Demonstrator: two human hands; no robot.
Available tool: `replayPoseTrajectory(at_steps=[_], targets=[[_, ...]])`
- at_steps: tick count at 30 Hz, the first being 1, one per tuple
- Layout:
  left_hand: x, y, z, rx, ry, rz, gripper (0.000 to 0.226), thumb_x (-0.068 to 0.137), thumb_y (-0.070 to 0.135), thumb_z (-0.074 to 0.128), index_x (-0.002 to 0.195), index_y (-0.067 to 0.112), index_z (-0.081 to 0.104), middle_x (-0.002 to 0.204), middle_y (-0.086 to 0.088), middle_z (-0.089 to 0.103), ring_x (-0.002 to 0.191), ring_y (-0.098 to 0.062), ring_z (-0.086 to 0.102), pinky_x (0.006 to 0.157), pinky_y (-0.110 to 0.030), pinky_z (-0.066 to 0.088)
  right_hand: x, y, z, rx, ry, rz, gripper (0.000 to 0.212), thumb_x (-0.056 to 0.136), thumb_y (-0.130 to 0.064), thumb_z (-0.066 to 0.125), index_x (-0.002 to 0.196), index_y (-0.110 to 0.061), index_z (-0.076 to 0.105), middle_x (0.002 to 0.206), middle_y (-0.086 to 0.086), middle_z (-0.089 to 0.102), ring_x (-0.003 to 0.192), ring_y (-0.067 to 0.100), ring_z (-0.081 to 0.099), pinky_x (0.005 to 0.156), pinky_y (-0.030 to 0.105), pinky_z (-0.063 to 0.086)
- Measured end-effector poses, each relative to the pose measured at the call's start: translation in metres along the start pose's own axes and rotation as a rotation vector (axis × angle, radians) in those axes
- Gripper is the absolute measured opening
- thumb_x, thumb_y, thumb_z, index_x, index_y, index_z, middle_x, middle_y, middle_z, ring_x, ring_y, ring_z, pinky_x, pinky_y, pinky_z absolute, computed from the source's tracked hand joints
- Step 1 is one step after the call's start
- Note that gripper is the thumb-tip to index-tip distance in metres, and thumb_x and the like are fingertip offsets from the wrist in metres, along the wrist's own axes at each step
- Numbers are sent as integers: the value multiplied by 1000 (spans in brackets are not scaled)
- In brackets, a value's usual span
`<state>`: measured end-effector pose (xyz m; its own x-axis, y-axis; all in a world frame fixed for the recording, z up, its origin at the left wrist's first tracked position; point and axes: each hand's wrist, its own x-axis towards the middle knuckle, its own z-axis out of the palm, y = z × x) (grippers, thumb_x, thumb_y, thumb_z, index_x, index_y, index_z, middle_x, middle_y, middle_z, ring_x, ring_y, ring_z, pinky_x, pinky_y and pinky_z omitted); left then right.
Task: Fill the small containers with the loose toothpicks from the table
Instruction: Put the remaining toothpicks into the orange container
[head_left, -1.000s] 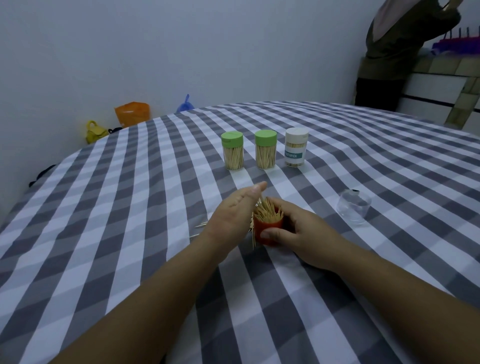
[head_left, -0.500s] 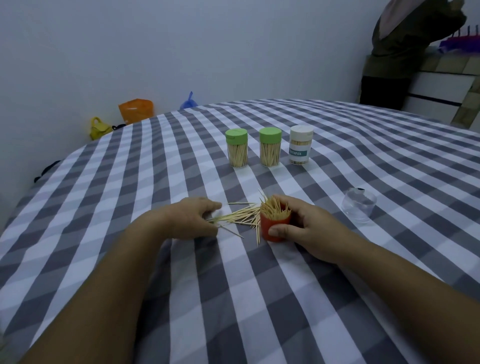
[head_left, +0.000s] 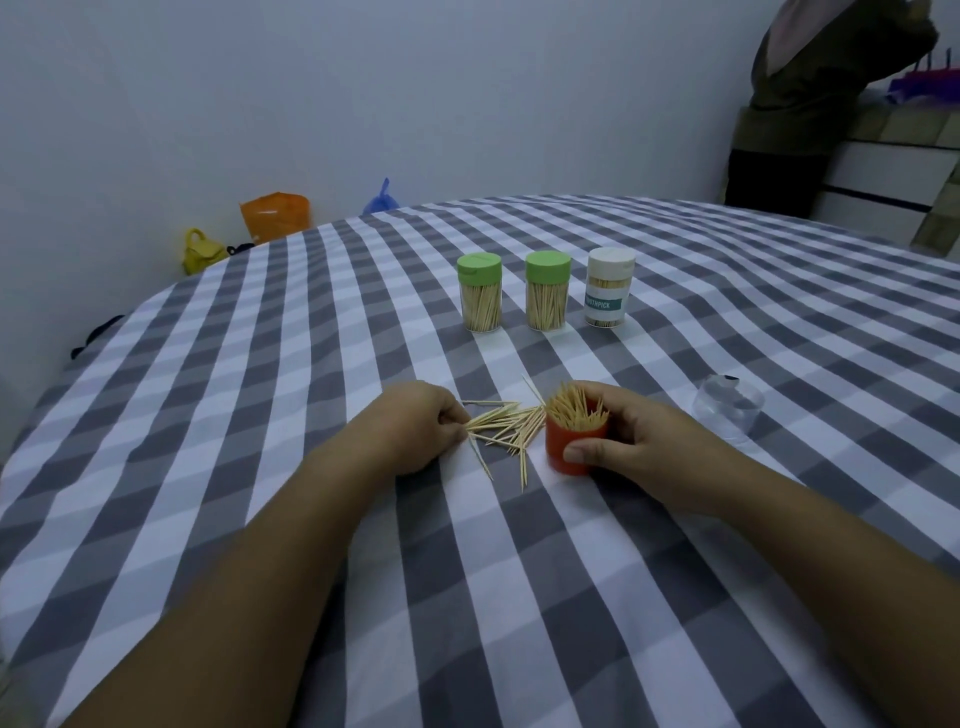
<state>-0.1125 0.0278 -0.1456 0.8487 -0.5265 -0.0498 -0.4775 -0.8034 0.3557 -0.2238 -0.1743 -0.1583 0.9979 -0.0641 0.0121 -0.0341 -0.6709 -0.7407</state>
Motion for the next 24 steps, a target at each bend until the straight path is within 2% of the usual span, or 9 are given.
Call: replayPoseTrajectory(at_steps=[3,5,8,10,12,17,19,21,24], targets=[[0,14,8,-19,20,21,23,95,22,53,113,20,69,106,-1,68,93,-15,59,74,-22,45,1,1,-3,-10,3,9,64,81,-34,70,139,-34,42,130,-9,56,118,12,52,105,38,43],[1,19,13,-46,3,46,24,95,22,51,109,20,71,99,-3,70,87,-16,60,68,-24,46,1,1,-4,-12,2,14,66,81,-34,70,140,-33,40,132,-9,55,120,12,51,105,37,42],[-2,23,16,-155,-72,65,31,88,42,59,105,20,71,90,-1,66,76,-12,59,59,-22,44,1,0,-4,-24,1,6,66,82,-32,69,141,-33,38,134,-10,53,121,11,49,106,34,41],[-4,27,18,-95,-110,53,58,74,62,66,116,22,63,105,1,58,90,-12,55,73,-24,48,1,0,-4,-29,2,5,68,82,-32,68,142,-33,36,136,-8,51,123,13,48,106,35,41],[-4,33,21,50,-74,38,73,71,67,64,127,21,55,115,0,49,101,-15,49,87,-31,49,1,1,-4,-33,6,13,70,82,-33,68,143,-33,35,138,-7,50,124,14,48,106,37,41],[0,35,26,139,44,85,45,93,45,53,129,18,57,115,-2,49,103,-15,48,88,-27,45,2,2,-4,-40,12,17,70,82,-35,69,143,-34,35,136,-9,51,123,13,49,106,37,41],[2,34,26,159,117,103,47,92,45,53,131,20,54,123,-2,47,111,-16,44,92,-28,40,1,1,-4,-43,15,5,68,82,-34,69,142,-35,36,134,-9,53,121,12,50,106,35,41],[5,32,26,215,145,115,59,91,48,53,142,20,39,143,-1,38,129,-19,35,104,-33,33,0,0,-4,-49,16,13,70,82,-35,69,143,-34,35,134,-9,52,122,13,49,106,35,41],[12,29,25,214,27,95,62,95,45,48,146,16,30,149,-5,37,134,-22,36,109,-36,31,0,0,-4,-35,17,15,70,82,-34,69,143,-33,35,135,-8,52,122,12,49,106,36,41]])
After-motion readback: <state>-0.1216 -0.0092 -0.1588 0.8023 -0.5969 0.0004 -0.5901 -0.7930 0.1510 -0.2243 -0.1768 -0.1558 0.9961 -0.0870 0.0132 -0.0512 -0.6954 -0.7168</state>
